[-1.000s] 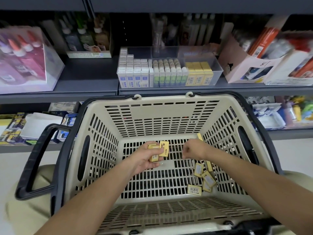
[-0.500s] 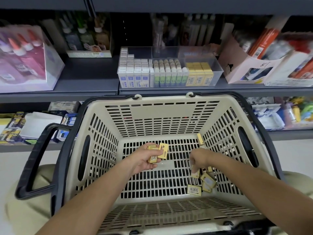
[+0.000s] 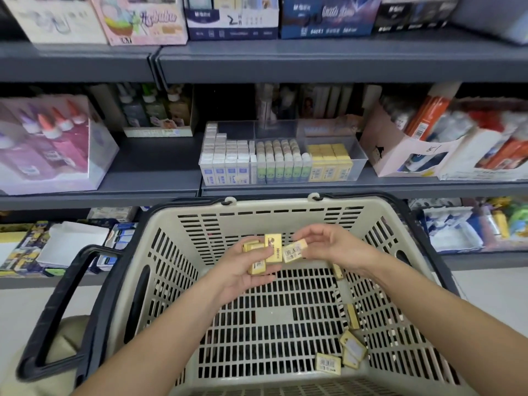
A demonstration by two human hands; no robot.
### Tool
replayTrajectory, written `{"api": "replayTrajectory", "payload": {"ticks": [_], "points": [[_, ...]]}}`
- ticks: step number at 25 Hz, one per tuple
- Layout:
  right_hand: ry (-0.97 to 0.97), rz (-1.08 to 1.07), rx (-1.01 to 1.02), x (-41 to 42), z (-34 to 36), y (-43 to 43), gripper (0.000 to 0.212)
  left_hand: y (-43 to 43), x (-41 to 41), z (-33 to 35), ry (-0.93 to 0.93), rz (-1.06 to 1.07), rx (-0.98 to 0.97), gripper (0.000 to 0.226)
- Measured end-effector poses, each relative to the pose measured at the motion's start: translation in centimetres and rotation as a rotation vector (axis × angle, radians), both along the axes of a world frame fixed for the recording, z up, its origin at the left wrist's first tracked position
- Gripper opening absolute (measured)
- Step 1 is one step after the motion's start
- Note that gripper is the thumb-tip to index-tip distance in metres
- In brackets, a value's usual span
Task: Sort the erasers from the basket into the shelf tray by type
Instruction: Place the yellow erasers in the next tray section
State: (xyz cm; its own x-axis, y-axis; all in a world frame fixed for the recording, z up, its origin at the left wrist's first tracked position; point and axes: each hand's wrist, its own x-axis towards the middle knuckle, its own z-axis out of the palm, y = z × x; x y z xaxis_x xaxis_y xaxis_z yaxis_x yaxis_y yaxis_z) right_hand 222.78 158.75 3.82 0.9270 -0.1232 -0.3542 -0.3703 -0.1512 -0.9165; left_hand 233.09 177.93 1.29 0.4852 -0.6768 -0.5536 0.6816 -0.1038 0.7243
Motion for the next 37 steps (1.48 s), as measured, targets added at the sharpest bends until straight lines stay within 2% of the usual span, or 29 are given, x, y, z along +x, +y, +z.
{"api": "replayTrajectory", "payload": {"ticks": [2, 7, 10, 15, 17, 19, 23, 25, 27, 29, 32, 35, 37], "points": [[-0.036, -0.04, -0.018, 0.1, 1.1, -0.9, 0.03, -0.9, 0.2, 1.5, -0.062, 0.001, -0.035, 0.042], [-0.134, -0.133, -0.018, 0.2, 3.6, -3.7, 0.028, -3.9, 1.2, 5.0, -0.287, -0.012, -0.045, 0.027], [-0.165, -0.152, -0.11, 0.7, 5.2, -5.7, 0.025, -6.7, 2.4, 6.9, -0.408, 0.047, -0.074, 0.025], [-0.288, -0.386, -0.483, 4.7, 8.6, -10.2, 0.016, -10.4, 5.4, 7.8, -0.643, 0.154, -0.034, 0.022], [-0.323, -0.452, -0.647, 7.4, 9.5, -12.4, 0.013, -10.9, 6.2, 7.2, -0.669, 0.163, 0.0, 0.022], [-0.329, -0.429, -0.802, 10.5, 9.7, -14.0, 0.019, -11.0, 6.6, 6.4, -0.647, 0.178, -0.009, 0.022], [-0.182, -0.205, -1.074, 15.6, 8.5, -15.3, 0.023, -10.8, 7.1, 5.2, -0.695, 0.128, 0.002, 0.02], [-0.082, -0.051, -1.078, 16.9, 7.8, -15.7, 0.022, -10.8, 7.2, 5.0, -0.703, 0.121, -0.012, 0.02], [-0.005, 0.076, -0.996, 17.7, 7.1, -15.8, 0.021, -10.8, 7.3, 4.8, -0.7, 0.133, -0.041, 0.02], [0.042, 0.128, -0.957, 18.0, 6.6, -15.7, 0.023, -10.8, 7.3, 4.7, -0.694, 0.148, -0.059, 0.022], [0.047, 0.099, -0.933, 17.5, 6.6, -15.3, 0.027, -10.9, 7.4, 4.6, -0.683, 0.155, -0.063, 0.023], [-0.126, -0.087, -0.961, 15.9, 7.5, -13.4, 0.023, -11.1, 7.4, 4.6, -0.668, 0.163, -0.05, 0.023], [-0.207, -0.19, -0.728, 14.3, 8.4, -11.4, 0.02, -11.1, 7.4, 4.6, -0.661, 0.176, -0.047, 0.023]]}}
